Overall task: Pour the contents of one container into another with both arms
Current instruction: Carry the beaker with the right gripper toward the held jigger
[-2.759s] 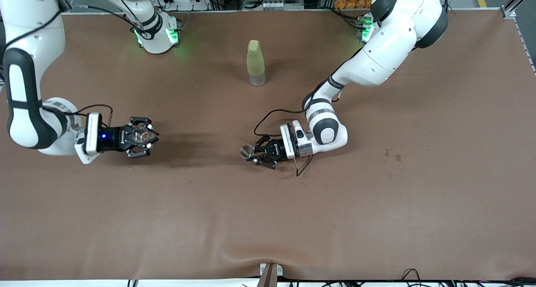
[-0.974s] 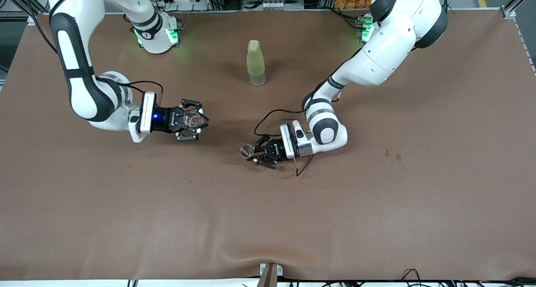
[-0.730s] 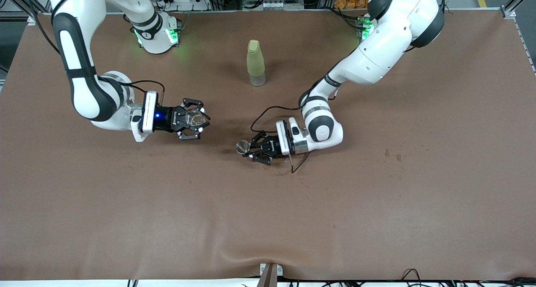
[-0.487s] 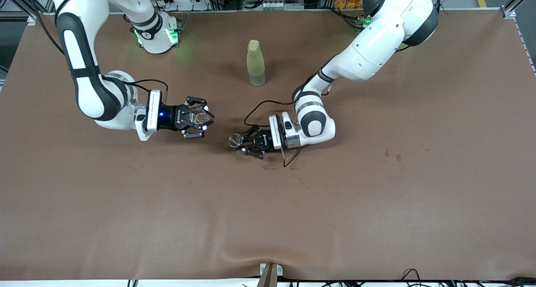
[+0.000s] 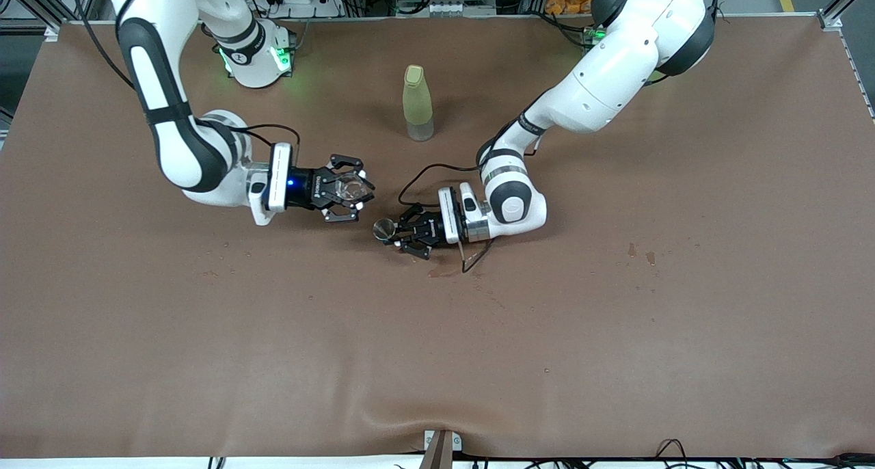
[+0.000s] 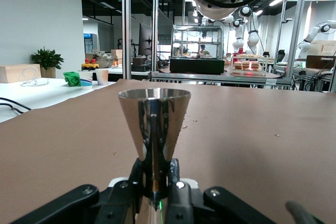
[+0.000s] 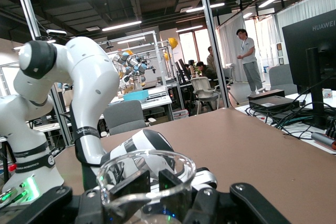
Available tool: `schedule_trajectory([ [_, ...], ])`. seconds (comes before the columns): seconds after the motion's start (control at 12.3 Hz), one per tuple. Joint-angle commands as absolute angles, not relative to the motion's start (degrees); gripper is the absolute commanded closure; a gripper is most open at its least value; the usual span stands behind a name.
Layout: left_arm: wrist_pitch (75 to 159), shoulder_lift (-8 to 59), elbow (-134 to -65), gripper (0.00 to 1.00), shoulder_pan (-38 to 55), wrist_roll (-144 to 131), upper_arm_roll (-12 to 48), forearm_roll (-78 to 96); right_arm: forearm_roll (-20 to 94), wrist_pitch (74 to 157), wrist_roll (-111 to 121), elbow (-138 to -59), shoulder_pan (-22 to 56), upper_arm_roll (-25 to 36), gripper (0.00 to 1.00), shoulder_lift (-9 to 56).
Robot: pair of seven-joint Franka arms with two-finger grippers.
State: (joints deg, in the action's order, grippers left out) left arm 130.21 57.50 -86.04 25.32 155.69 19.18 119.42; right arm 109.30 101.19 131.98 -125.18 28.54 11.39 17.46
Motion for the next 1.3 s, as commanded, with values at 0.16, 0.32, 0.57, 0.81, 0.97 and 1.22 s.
schedule_trajectory([
  [0.16,130.2,57.8,-85.8,1.0,25.7,159.6,19.4,121.5,114.9,105.8,133.1,-126.3,29.0,8.0,1.0,16.1],
  [0.32,130.2,58.0,-85.8,1.0,25.6,159.9,19.3,121.6,116.5,106.0,135.4,-126.2,29.4,7.6,1.0,17.5],
  [0.57,130.2,58.1,-85.8,1.0,25.5,159.9,19.3,121.6,116.9,105.9,137.5,-126.0,29.6,7.6,1.0,19.2],
  [0.81,130.2,58.1,-85.8,1.0,25.4,159.9,19.3,121.6,118.2,105.6,141.0,-126.0,29.7,7.6,1.0,21.3],
  [0.97,130.2,58.1,-85.8,1.0,25.2,159.9,19.3,121.6,118.7,105.5,142.5,-126.0,29.8,7.6,1.0,22.6],
  [1.22,130.2,58.1,-85.8,1.0,25.1,159.9,19.3,121.6,119.4,105.5,143.5,-126.1,29.6,6.4,1.0,23.2],
])
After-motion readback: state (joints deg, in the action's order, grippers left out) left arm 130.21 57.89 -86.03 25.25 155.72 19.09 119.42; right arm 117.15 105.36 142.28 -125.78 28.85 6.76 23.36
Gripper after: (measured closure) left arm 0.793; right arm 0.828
